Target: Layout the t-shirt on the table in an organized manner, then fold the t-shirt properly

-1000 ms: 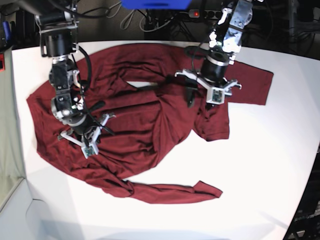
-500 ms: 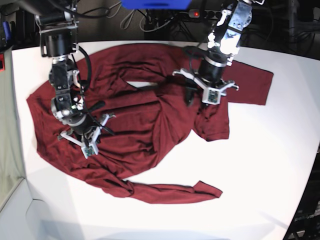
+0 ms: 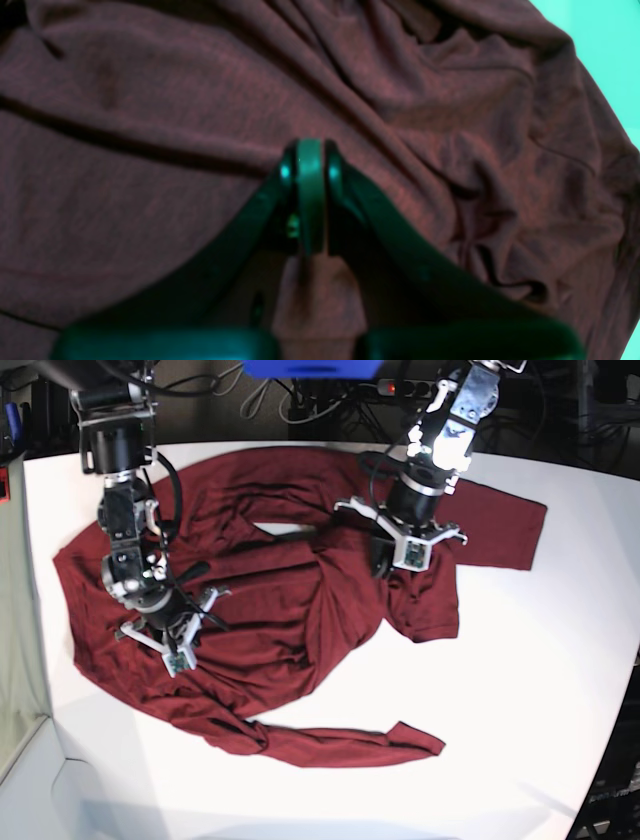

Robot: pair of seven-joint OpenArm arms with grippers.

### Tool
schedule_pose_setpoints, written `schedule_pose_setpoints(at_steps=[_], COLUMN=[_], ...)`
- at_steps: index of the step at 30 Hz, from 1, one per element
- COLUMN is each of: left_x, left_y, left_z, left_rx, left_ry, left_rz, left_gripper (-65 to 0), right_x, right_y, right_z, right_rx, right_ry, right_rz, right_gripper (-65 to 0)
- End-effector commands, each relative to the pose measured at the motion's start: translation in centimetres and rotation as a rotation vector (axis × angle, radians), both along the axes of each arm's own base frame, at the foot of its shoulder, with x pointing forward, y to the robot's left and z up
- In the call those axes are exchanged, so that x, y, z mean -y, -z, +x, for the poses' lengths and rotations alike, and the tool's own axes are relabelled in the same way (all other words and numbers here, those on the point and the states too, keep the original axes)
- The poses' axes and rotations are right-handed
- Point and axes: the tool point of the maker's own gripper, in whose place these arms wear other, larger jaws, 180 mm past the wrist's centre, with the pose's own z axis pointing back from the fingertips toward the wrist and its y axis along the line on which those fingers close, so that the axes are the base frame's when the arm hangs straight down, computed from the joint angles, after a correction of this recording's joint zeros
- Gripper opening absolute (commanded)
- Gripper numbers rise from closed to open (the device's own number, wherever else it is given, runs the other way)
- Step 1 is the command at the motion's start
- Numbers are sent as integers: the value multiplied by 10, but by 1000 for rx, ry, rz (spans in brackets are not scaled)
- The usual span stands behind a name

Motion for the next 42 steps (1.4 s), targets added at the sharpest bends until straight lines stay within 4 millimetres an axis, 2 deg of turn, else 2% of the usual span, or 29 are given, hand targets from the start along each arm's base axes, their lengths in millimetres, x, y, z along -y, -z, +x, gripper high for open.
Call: schedule_pose_setpoints(at_steps=[1, 5, 11, 15, 18, 23, 25, 28, 31, 39, 42], left_x=[-1, -2, -1, -1, -1, -3, -10, -29, -40, -34, -34], left_y=[-12, -9, -22, -22, -20, -18, -27, -33, -33, -27, -17], left_z=[6, 3, 10, 10, 7, 3, 6, 7, 11, 12, 10], left_rx=[46, 38, 72, 74, 66, 60, 83, 97, 94, 78, 55], left_ry=[-4, -7, -12, -13, -13, -18, -43, -113, -158, -143, -145], left_rz=[-10, -9, -17, -16, -16, -17, -24, -32, -38, -37, -32], left_gripper=[-650, -648, -649, -649, -611, -476, -427, -387, -378, -378, -378], right_x=[2, 2, 2, 2, 2, 2, 2, 2, 2, 2, 2], right_y=[-18, -18, -18, -18, -18, -18, -18, -18, -18, -17, -17], right_z=[13, 13, 13, 13, 13, 13, 13, 13, 13, 12, 13], right_rx=[61, 61, 60, 58, 58, 58, 58, 58, 58, 55, 57], right_ry=[3, 3, 3, 3, 3, 3, 3, 3, 4, 4, 4], right_rz=[5, 5, 3, 2, 2, 2, 2, 2, 4, 5, 5], right_gripper=[-650, -650, -650, -650, -650, -650, -650, -650, -650, -650, -650])
